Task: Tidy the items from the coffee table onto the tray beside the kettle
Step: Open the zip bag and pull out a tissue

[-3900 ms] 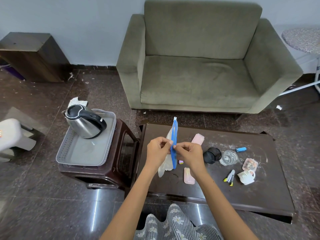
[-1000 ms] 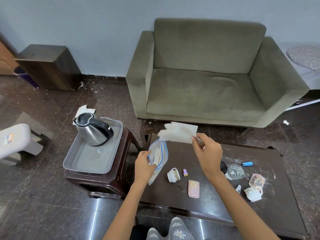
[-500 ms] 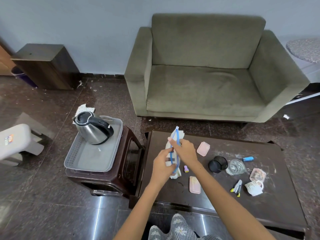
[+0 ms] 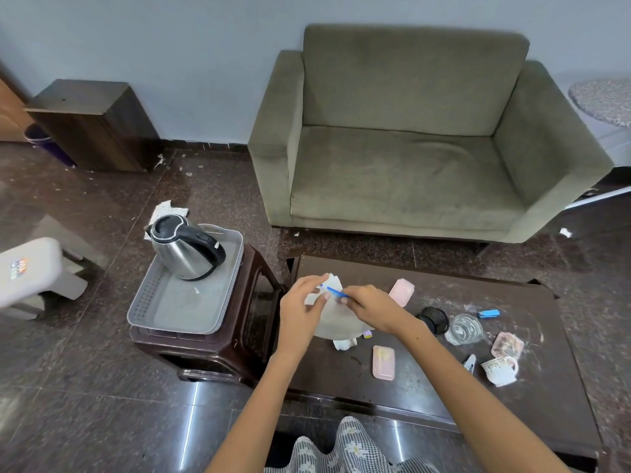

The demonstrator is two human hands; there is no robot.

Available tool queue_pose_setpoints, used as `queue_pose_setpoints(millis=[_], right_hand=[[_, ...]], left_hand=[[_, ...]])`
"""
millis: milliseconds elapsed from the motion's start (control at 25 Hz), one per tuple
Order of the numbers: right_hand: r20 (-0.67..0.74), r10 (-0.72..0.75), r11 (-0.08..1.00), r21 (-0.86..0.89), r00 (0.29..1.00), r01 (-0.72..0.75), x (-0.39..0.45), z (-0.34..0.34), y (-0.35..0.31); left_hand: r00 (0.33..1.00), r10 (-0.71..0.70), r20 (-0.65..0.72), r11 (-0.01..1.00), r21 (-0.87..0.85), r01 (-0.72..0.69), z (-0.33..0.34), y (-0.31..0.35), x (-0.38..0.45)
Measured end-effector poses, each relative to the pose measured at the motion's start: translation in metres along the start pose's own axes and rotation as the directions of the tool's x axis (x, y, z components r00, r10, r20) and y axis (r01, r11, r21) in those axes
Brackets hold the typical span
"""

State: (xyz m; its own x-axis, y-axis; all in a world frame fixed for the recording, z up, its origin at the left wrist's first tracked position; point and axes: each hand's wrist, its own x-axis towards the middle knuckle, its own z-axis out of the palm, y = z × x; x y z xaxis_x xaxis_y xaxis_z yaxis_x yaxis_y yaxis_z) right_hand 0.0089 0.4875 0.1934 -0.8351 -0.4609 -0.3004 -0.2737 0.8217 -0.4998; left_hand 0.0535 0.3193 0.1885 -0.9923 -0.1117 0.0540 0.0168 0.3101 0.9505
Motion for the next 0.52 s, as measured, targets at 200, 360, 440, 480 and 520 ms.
queue_pose_setpoints(millis=[200,360,440,480,520], right_hand=[[0.006,-0.038,0.998,0.051,0.999,0.038,-0.006,0.000,0.009],[-0.006,-0.033,0.993,0.116,0.999,0.033,-0.007,0.001,0.020],[-0.006,-0.030,0.989,0.147,1.000,0.031,-0.008,0.000,0.025],[0.003,-0.032,0.985,0.170,0.999,0.031,-0.008,-0.001,0.026],[0.014,-0.034,0.981,0.191,0.999,0.031,-0.009,-0.002,0.026]], left_hand=[[0.992,-0.121,0.035,0.988,-0.097,0.124,-0.002,0.000,-0.002],[0.969,-0.201,0.143,0.953,-0.199,0.227,-0.011,-0.007,0.002],[0.964,-0.205,0.171,0.956,-0.174,0.235,-0.012,-0.009,0.003],[0.963,-0.207,0.173,0.960,-0.154,0.234,-0.011,-0.008,0.003],[0.966,-0.201,0.161,0.966,-0.132,0.223,-0.010,-0.007,0.003]])
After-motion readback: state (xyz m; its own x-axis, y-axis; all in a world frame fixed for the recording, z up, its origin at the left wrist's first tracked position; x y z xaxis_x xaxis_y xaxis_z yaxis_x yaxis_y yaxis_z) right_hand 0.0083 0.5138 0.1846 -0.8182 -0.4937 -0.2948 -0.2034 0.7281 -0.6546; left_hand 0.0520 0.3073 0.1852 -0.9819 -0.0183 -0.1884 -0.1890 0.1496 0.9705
